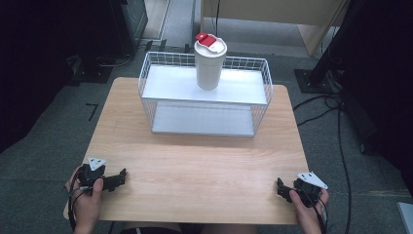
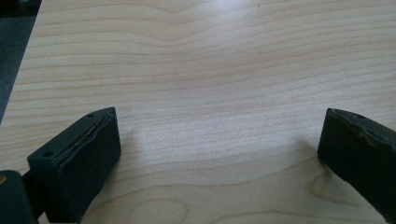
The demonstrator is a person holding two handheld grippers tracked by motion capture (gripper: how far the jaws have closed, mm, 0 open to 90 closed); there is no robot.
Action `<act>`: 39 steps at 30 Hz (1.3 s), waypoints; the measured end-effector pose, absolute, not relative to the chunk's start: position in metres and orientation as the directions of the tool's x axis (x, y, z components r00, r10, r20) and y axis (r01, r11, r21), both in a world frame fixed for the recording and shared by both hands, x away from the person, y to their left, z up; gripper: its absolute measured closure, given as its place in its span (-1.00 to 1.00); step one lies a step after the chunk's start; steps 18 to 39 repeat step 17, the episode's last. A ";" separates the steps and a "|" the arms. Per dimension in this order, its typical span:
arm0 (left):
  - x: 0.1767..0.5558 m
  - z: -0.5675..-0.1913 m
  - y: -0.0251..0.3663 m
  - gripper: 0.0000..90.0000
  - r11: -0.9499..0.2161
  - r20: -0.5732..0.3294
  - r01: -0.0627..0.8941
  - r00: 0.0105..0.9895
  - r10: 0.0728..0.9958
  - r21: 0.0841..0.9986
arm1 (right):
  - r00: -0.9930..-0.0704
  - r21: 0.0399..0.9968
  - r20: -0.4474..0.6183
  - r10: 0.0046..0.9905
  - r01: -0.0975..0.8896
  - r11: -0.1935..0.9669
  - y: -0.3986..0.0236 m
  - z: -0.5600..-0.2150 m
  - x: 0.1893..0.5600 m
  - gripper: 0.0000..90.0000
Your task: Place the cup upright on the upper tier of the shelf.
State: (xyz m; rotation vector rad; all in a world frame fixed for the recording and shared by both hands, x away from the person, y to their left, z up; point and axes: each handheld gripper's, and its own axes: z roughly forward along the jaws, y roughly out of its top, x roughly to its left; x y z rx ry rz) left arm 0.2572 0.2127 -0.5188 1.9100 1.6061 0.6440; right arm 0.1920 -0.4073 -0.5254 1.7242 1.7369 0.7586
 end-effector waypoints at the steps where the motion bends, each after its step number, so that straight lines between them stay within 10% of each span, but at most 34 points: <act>1: 0.257 -0.519 0.213 -1.00 -0.129 0.009 0.718 0.169 0.986 0.684 | -0.003 0.730 0.027 1.000 0.684 -0.018 -0.410 -0.526 0.193 -0.79; 39: 0.257 -0.519 0.213 -1.00 -0.128 0.008 0.718 0.168 0.986 0.684 | -0.009 0.726 0.026 1.000 0.688 -0.013 -0.410 -0.526 0.194 -0.80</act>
